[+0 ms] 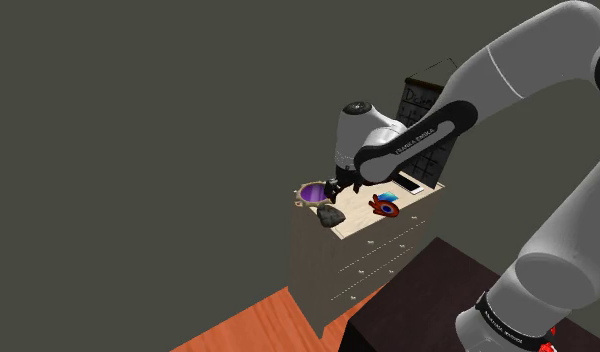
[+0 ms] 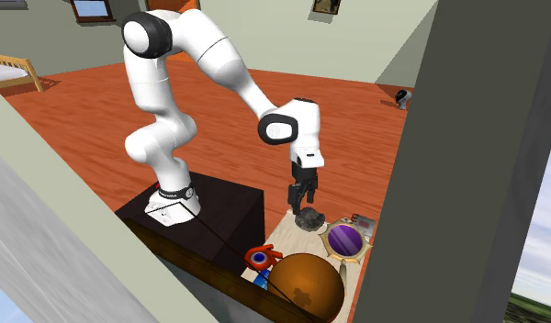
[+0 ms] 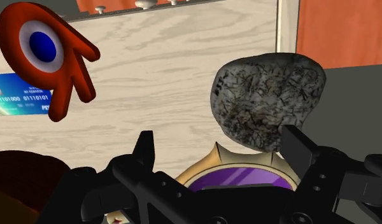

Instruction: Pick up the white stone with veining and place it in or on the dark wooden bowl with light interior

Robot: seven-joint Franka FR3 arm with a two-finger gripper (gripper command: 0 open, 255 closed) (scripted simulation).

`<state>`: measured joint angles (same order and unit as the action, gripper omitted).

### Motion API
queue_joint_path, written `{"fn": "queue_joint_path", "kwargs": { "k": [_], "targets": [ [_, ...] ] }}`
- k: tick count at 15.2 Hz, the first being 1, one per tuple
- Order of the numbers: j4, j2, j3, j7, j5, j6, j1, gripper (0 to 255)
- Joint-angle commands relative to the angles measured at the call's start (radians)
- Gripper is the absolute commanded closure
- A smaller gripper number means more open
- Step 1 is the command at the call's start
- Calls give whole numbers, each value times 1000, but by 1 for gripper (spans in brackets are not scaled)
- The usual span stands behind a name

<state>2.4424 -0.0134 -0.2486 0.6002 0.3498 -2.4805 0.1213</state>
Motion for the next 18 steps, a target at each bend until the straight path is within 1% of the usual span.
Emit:
{"fn": "queue_joint_path", "kwargs": {
  "k": [1,9,10,18],
  "targets": [
    [8,24,4,17,24,-30,5,0],
    [8,31,5,21,30,-37,5,0],
    [8,31,5,21,30,-37,5,255],
    [8,31,5,21,30,-37,5,255]
  ]
}}
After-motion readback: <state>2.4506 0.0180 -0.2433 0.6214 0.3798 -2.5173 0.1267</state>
